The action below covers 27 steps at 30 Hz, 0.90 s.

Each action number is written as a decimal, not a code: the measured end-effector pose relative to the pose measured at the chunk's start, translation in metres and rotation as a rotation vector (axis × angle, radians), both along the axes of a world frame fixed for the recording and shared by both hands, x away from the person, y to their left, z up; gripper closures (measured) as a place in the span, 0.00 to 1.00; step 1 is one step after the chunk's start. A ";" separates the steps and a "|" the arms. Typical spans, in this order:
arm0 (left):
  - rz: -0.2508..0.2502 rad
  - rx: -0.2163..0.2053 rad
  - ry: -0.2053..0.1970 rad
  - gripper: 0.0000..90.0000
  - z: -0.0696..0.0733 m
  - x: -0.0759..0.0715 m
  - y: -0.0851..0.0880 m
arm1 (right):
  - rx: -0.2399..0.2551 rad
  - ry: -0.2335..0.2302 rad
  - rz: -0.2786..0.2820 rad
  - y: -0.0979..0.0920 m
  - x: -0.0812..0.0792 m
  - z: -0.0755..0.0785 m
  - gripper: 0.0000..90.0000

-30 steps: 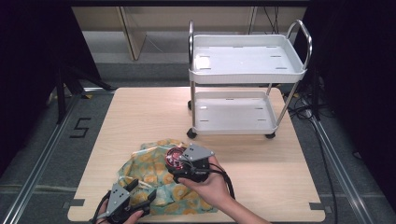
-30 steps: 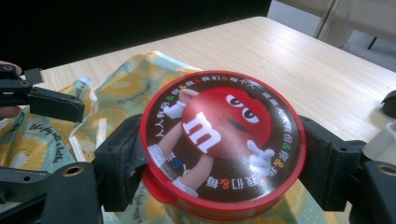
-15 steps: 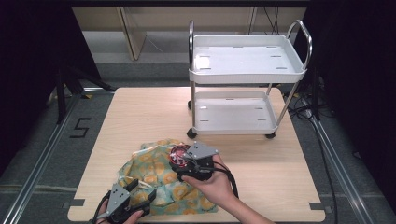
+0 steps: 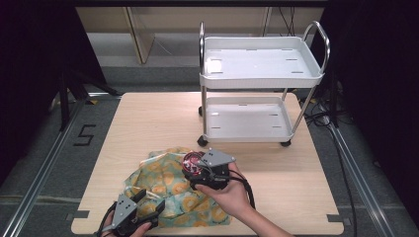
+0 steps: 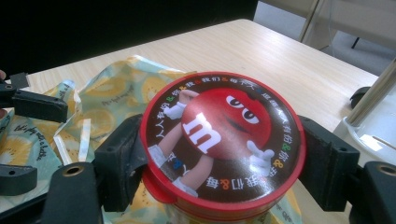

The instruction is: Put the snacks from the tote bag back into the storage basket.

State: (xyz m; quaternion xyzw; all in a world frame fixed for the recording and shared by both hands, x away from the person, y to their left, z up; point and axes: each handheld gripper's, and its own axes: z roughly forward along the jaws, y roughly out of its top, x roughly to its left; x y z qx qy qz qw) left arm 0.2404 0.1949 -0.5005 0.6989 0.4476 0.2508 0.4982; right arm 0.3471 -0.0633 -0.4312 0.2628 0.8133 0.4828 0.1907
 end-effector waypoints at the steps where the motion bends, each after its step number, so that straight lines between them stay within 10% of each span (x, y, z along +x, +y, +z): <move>1: 0.000 0.002 0.001 0.27 0.000 0.000 0.000 | 0.001 0.002 -0.007 0.000 0.000 0.001 0.29; 27: 0.005 0.000 0.001 0.27 0.000 0.000 0.000 | 0.010 -0.004 -0.039 -0.015 0.002 0.008 0.29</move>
